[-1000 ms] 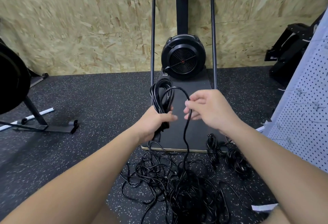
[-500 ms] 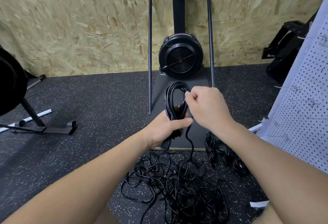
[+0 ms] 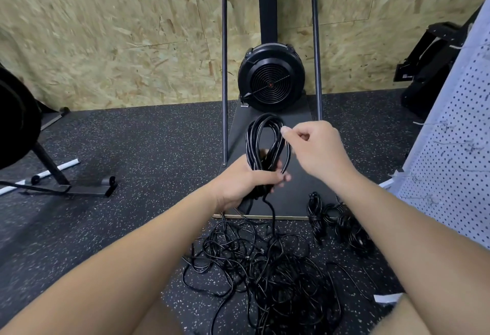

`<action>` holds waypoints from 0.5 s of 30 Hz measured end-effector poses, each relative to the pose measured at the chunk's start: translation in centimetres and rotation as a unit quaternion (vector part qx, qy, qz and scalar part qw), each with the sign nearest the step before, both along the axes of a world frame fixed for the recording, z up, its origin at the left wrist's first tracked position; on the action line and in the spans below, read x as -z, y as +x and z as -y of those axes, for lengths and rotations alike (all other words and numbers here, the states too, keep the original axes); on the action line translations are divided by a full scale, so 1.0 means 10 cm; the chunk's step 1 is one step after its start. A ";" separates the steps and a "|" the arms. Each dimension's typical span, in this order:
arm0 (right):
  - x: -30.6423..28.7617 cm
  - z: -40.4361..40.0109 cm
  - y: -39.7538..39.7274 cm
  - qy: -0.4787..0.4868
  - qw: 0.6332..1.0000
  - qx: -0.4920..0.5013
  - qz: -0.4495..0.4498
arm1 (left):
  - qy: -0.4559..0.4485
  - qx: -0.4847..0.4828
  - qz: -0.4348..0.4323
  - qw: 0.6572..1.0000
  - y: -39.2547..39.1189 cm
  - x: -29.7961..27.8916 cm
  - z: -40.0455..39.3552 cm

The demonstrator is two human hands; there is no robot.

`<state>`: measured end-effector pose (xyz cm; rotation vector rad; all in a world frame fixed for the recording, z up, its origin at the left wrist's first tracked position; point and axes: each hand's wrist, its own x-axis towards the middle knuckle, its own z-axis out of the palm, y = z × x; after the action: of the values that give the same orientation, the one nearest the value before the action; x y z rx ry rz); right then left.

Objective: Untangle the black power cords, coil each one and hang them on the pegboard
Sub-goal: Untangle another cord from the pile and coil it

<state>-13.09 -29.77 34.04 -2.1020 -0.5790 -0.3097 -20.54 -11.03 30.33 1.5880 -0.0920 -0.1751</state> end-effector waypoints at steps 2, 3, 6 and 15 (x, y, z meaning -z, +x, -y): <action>0.02 0.02 -0.01 0.017 0.998 -0.003 -0.054 | 0.003 0.005 -0.012 1.000 0.00 0.01 -0.03; 0.02 0.03 -0.01 0.030 0.997 -0.006 -0.076 | 0.002 0.006 -0.018 1.000 0.00 0.00 -0.04; -0.02 0.05 -0.05 0.050 0.995 -0.013 -0.090 | 0.008 0.004 -0.036 0.999 0.02 0.01 -0.07; 0.22 -0.07 0.02 0.055 0.966 -0.090 -0.235 | -0.110 -0.097 -0.007 0.989 0.10 -0.05 -0.05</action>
<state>-12.86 -29.05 31.82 -1.9067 -0.4487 0.2516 -19.53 -10.52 30.87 1.3661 0.0529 -0.0231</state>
